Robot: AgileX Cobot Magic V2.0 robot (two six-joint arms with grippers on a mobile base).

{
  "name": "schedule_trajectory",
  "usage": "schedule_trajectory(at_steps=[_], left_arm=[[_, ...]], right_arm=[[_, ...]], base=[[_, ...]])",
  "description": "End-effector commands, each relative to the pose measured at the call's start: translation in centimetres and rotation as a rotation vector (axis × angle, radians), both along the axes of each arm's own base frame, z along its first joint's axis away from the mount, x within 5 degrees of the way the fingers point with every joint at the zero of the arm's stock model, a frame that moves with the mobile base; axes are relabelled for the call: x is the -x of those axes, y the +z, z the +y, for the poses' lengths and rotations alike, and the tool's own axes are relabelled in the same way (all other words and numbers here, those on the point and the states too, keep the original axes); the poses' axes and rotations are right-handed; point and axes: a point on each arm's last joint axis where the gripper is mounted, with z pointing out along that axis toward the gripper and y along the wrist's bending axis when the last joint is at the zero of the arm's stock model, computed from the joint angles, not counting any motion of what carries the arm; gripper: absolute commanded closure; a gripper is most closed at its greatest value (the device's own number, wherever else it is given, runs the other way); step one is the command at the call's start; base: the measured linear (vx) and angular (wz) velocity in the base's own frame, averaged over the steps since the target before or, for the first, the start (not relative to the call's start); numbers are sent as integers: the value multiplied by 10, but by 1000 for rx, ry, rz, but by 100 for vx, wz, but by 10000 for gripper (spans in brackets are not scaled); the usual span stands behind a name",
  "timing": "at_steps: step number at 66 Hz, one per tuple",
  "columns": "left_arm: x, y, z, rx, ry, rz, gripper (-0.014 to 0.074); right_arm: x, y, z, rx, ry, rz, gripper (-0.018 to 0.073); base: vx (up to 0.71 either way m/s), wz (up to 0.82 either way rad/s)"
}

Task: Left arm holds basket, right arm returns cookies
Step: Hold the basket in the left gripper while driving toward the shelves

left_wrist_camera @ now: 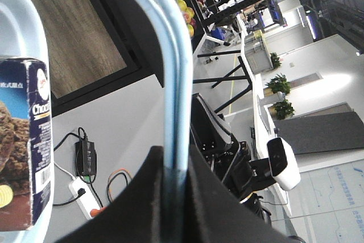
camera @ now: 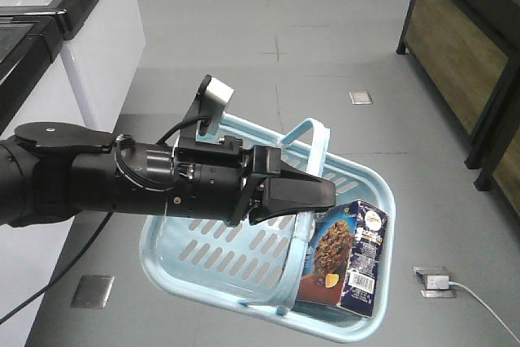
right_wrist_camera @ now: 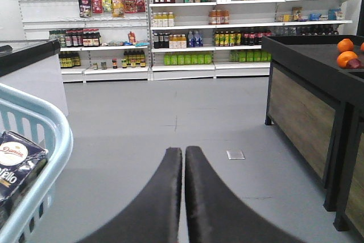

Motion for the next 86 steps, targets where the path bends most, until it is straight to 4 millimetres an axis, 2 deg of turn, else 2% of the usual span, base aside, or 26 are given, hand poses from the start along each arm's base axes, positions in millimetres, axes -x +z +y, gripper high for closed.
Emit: schedule_trajectory(at_steps=[1,86], left_arm=[[8,27,0,115,-30,-27,603],[9,26,0,90,-46,-43,603]], right_arm=[[1,6,0,11,-2,-78,567],[1,6,0,11,-1,-79,567]], base=[[0,0],[4,0]])
